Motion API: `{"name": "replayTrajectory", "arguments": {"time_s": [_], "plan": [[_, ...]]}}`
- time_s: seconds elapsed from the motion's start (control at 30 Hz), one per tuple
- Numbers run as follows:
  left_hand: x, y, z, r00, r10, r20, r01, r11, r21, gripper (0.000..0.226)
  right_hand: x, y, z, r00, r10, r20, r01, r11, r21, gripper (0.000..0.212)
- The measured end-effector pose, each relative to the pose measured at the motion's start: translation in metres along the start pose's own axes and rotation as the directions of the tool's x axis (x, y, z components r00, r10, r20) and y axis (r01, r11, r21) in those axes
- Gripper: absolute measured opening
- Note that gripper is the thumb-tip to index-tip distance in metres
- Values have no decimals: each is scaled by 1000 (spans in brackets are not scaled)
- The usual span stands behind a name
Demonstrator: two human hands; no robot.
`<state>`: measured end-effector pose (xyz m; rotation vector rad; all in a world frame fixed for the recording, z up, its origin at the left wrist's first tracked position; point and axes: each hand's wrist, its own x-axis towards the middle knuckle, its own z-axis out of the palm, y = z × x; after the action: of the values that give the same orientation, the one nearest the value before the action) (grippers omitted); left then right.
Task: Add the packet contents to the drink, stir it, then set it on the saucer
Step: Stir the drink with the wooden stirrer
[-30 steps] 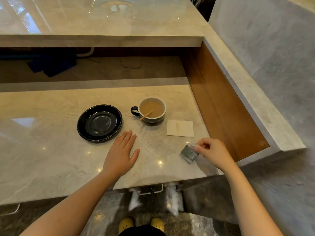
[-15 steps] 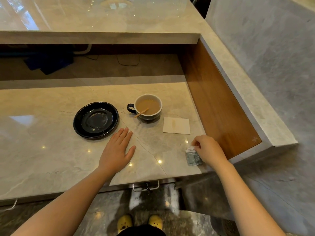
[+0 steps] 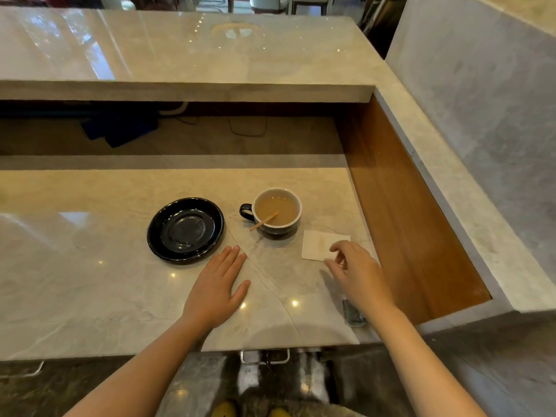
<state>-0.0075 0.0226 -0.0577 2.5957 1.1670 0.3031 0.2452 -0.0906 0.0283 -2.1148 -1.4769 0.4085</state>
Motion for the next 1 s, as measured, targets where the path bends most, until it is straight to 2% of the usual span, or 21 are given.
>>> {"name": "replayTrajectory", "arguments": {"time_s": [0.1,0.23,0.37,0.43,0.6,0.73,0.8,1.0], "plan": [[-1,1,-1,1000,-1,-7,1,1000,0,68,26,-32,13,984,-174,-43,173,985,-19,21],[1,3,-2,1000,12,-27,-12,1000,-17,66,54,-65,41,931,-358,-68,345,926,-155,22],[3,2,-3,999,38,-32,-39,999,-16,61,75,-78,64,909,-414,-47,393,889,-233,27],[2,1,-3,999,41,-33,-42,999,-19,60,80,-79,70,906,-421,-47,401,887,-228,20],[3,-2,3,999,44,-11,-44,999,-2,61,87,-75,62,925,-362,-118,348,929,-125,1],[5,-11,6,999,50,21,-51,997,57,61,97,-66,39,961,-127,-247,150,985,79,11],[5,-9,7,998,52,31,-54,995,85,61,97,-57,27,959,-60,-276,96,988,118,12],[1,-6,10,997,66,43,-69,994,86,62,83,-42,13,972,-61,-225,87,991,104,12]]}}
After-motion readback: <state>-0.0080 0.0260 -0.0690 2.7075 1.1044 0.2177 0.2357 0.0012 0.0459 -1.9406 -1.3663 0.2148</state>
